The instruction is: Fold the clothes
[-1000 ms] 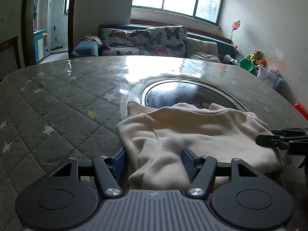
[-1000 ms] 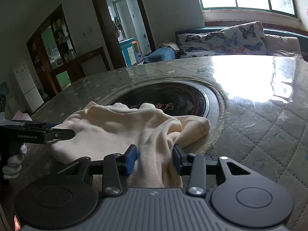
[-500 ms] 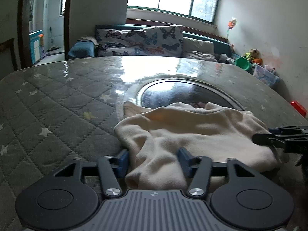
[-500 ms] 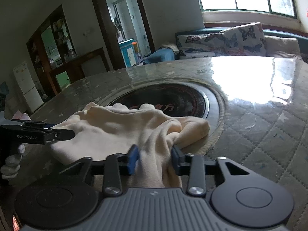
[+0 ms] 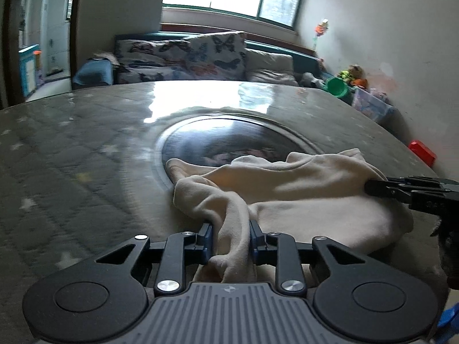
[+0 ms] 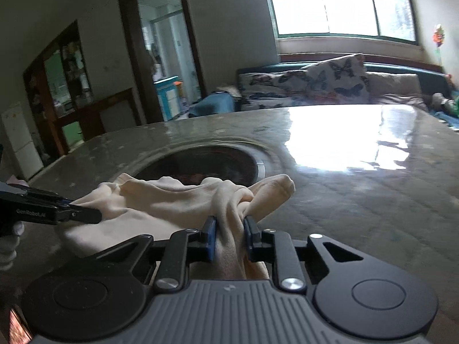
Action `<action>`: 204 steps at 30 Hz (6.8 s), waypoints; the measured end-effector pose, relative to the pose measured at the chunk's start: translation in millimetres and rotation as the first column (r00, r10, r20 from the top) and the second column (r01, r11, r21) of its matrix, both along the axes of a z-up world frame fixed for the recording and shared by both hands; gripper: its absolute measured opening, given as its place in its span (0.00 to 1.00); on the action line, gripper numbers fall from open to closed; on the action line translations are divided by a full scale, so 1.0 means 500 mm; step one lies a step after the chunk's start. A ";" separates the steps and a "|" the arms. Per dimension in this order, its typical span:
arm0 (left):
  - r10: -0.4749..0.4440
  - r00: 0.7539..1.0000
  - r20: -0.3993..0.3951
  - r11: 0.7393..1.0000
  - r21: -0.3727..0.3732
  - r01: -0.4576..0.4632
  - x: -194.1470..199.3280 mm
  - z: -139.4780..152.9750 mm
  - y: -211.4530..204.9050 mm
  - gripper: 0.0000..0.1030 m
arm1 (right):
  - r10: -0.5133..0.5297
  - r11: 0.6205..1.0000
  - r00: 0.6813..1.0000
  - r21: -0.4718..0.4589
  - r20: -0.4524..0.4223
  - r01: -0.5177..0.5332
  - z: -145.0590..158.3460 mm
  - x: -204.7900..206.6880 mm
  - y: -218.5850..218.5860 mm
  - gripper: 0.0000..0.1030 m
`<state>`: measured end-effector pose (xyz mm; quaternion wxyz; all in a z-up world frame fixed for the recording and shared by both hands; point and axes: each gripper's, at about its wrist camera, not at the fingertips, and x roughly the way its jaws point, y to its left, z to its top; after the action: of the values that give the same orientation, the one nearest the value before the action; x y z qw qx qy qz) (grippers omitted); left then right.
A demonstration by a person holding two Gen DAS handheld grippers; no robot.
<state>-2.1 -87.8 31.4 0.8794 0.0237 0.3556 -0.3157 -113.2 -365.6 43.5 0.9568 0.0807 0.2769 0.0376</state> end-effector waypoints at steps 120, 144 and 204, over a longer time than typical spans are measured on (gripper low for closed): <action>0.406 0.903 0.142 0.893 0.148 -0.425 -0.006 -0.054 0.220 1.00 | 0.278 0.945 0.948 -0.131 -0.157 -0.299 -0.063 0.244 0.293 1.00; 0.412 0.900 0.140 0.891 0.146 -0.430 -0.007 -0.056 0.220 1.00 | 0.278 0.945 0.948 -0.133 -0.157 -0.299 -0.063 0.240 0.298 1.00; 0.412 0.900 0.140 0.890 0.147 -0.431 -0.006 -0.054 0.225 1.00 | 0.278 0.945 0.948 -0.133 -0.157 -0.299 -0.064 0.240 0.296 1.00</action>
<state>-4.8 24.5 4.3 0.9388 0.0393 0.3320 -0.0832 7.0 -217.5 11.7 0.9232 -0.0332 0.3522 0.1502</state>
